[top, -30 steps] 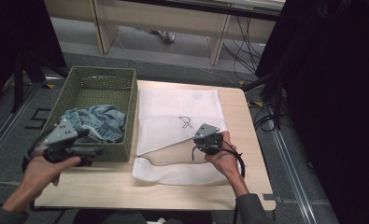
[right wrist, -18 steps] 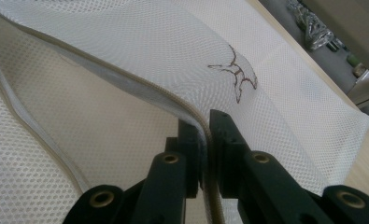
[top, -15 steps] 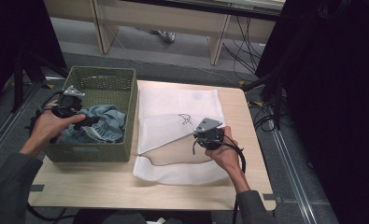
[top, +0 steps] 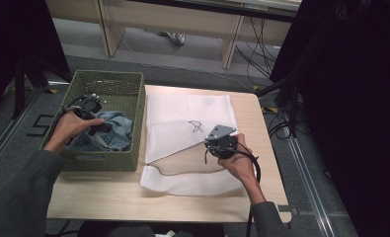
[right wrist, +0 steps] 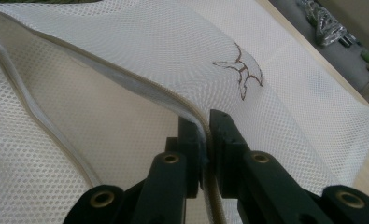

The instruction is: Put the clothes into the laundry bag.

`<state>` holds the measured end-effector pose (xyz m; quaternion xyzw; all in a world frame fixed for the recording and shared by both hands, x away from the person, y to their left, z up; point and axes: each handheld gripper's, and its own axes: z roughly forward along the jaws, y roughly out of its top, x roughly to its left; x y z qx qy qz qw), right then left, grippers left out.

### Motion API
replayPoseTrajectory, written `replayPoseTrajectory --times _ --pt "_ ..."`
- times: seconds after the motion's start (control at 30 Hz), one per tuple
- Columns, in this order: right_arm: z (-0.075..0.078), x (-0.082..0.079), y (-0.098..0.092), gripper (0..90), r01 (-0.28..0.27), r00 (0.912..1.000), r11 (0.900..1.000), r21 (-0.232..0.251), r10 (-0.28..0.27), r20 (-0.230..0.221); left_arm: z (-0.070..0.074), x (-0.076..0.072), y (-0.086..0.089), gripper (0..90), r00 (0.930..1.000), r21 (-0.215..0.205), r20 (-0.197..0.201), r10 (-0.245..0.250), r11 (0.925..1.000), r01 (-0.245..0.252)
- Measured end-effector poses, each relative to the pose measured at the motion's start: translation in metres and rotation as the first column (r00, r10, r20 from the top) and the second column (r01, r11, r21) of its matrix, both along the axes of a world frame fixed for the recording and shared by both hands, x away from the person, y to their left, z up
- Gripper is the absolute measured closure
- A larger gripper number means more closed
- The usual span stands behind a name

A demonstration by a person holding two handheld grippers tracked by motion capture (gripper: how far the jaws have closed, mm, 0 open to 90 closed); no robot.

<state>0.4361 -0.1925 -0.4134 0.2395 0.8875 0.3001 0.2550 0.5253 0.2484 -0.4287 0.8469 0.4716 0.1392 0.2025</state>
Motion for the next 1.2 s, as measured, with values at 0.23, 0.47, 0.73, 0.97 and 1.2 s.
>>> replayPoseTrajectory --times 0.23,0.47,0.73,0.97,1.2 --pt "-0.001 -0.001 0.002 83.0 0.011 0.9999 1.000 0.004 -0.011 -0.013 -0.038 0.017 -0.007 11.8 0.9964 0.012 -0.085 0.004 0.9999 -0.003" --pt "-0.004 -0.001 0.002 82.9 0.004 0.9998 1.000 -0.006 -0.004 -0.019 -0.035 0.023 -0.007 56.4 0.9992 0.032 -0.032 0.024 0.9992 -0.023" --pt "-0.004 -0.002 0.002 83.0 0.008 0.9998 1.000 -0.010 -0.009 -0.018 -0.025 0.023 -0.002 51.2 0.9904 -0.080 0.040 0.133 0.9883 -0.129" --pt "-0.006 0.000 0.002 82.9 -0.010 0.9998 1.000 -0.024 0.010 -0.017 -0.027 0.022 -0.009 15.0 0.9943 -0.021 -0.052 0.093 0.9953 -0.094" --pt "-0.008 -0.001 0.004 82.7 -0.017 0.9994 0.999 -0.035 0.016 -0.031 -0.056 0.024 -0.011 2.1 0.9768 -0.011 -0.058 0.206 0.9783 -0.207"
